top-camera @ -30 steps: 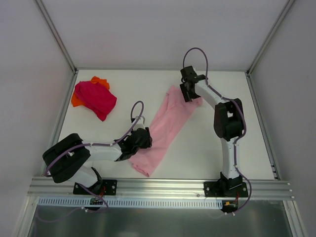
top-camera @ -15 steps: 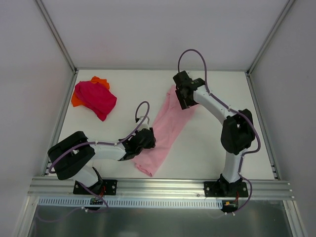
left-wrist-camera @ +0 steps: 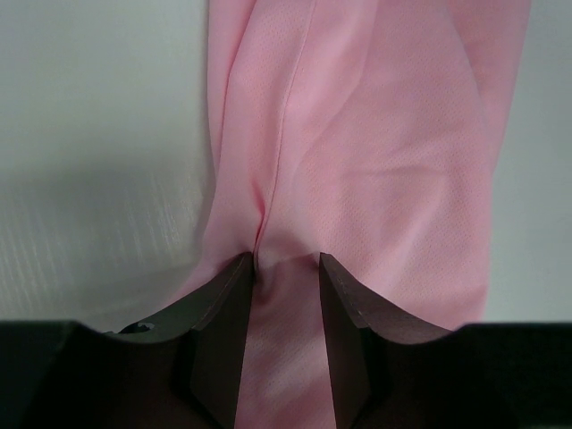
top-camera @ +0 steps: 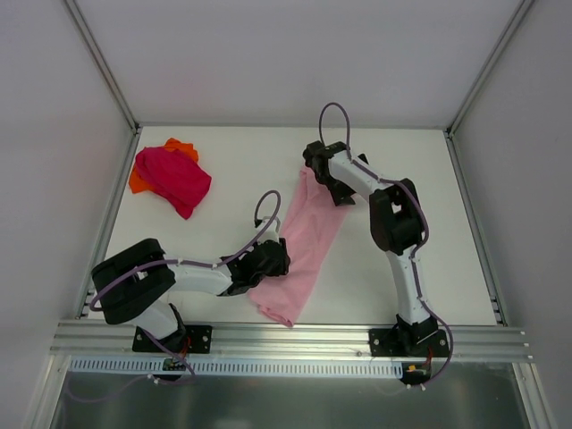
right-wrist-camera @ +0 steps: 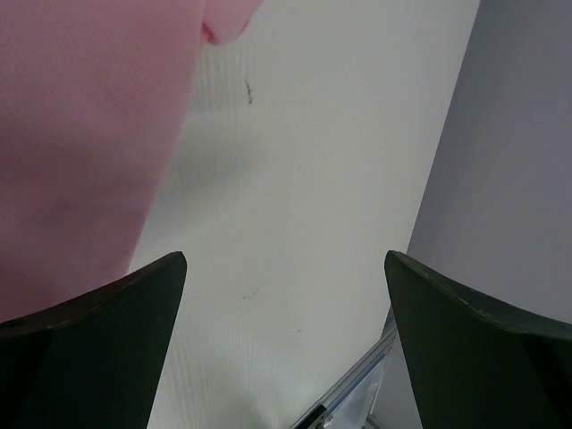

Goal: Fold and stack the t-shirts
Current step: Rotate the tshirt 90 degrees

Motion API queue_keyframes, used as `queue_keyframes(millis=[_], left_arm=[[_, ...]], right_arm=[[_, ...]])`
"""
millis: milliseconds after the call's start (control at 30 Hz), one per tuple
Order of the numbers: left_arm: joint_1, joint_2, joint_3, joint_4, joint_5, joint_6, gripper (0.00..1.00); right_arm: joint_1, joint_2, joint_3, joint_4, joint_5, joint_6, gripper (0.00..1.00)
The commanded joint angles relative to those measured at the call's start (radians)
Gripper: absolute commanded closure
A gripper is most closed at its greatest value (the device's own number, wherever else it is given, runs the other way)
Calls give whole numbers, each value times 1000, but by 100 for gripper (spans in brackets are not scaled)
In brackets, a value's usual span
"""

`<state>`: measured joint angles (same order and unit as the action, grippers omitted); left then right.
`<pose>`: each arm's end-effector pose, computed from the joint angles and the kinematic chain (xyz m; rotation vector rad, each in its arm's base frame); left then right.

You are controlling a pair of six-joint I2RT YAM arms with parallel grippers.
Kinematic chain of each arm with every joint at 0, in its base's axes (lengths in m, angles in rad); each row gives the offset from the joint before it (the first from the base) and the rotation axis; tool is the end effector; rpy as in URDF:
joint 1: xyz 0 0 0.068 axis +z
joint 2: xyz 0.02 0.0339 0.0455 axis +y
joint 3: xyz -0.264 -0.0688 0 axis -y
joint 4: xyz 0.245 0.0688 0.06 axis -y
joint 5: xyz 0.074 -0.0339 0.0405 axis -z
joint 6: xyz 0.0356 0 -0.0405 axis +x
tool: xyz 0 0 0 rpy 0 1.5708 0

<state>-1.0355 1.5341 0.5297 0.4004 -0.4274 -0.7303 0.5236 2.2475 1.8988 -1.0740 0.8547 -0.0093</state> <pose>0.1555 -0.2333 0.1423 0.0850 2.1678 -0.5772 0.4035 0.2020 0.1957 -0.5949 2.5103 -1.0870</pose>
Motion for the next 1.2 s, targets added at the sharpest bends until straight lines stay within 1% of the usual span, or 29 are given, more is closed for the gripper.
queue_keyframes(millis=[0, 100, 233, 467, 700, 833, 1000, 1167], left_arm=[[-18, -15, -25, -72, 15, -20, 63], [-34, -34, -30, -74, 15, -20, 64], [-44, -45, -30, -81, 9, -20, 64], [-87, -23, -14, -41, 36, -20, 64], [-124, 23, 35, -25, 41, -20, 65], [-124, 41, 73, -21, 39, 2, 64], [-124, 95, 121, -8, 58, 19, 64], [-124, 181, 194, -14, 70, 31, 64]], right_arm=[[-22, 33, 40, -40, -47, 19, 0], [-27, 73, 75, -37, -81, 17, 0], [-27, 104, 117, -23, -158, -47, 0], [-31, 93, 149, 14, -249, -133, 0], [-33, 112, 308, 16, -442, -233, 0], [-33, 149, 402, 11, -470, -270, 0], [-34, 173, 405, 31, -514, -287, 0], [-34, 202, 395, 59, -551, -302, 0]])
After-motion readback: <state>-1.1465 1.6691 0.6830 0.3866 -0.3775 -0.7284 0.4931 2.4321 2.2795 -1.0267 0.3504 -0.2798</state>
